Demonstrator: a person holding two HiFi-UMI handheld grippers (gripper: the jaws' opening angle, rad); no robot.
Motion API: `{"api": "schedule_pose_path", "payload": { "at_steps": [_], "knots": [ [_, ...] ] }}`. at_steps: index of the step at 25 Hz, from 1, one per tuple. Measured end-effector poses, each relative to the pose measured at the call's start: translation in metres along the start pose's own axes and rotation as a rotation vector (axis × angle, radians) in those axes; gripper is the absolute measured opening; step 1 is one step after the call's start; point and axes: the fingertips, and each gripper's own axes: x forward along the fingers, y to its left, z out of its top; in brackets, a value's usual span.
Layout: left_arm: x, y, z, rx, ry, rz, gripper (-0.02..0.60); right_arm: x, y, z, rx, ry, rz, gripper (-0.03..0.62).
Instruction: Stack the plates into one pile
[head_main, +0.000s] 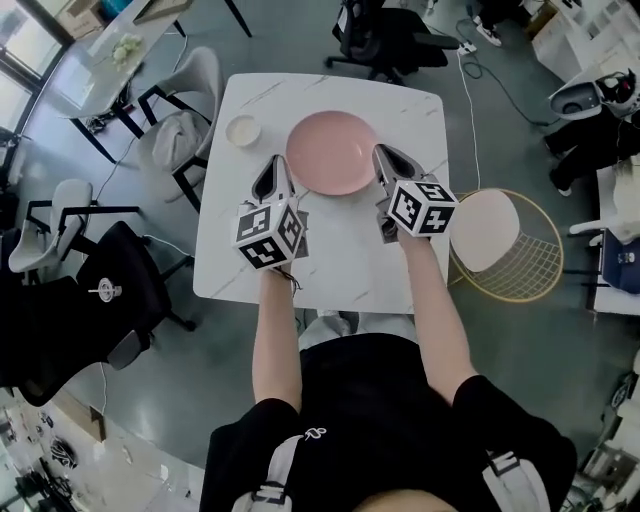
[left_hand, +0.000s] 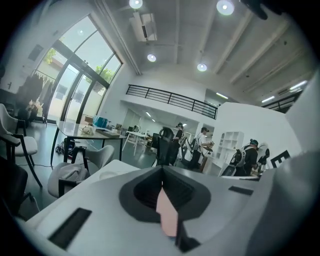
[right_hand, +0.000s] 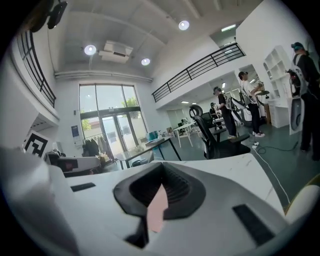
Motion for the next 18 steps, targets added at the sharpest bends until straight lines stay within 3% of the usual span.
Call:
{"api": "schedule_pose_path", "payload": {
  "at_steps": [8, 11, 13, 18],
  "knots": [
    [-0.025, -0.055, 0.066, -0.032, -0.124, -0.086, 0.017, -0.037, 0.059, 0.079, -0.164, -0.166, 0.033, 0.009],
    [-0.035, -0.075, 0.070, -0.076, -0.150, -0.117, 0.017, -0.052, 0.068, 0.092, -0.198, -0.212, 0.031, 0.009],
    [-0.040, -0.087, 0.065, -0.036, -0.133, -0.139, 0.017, -0.066, 0.068, 0.091, -0.203, -0.241, 0.013, 0.009],
    [-0.049, -0.098, 0.073, 0.151, -0.148, -0.127, 0.017, -0.089, 0.057, 0.096, -0.186, -0.287, -0.048, 0.008]
  ]
}}
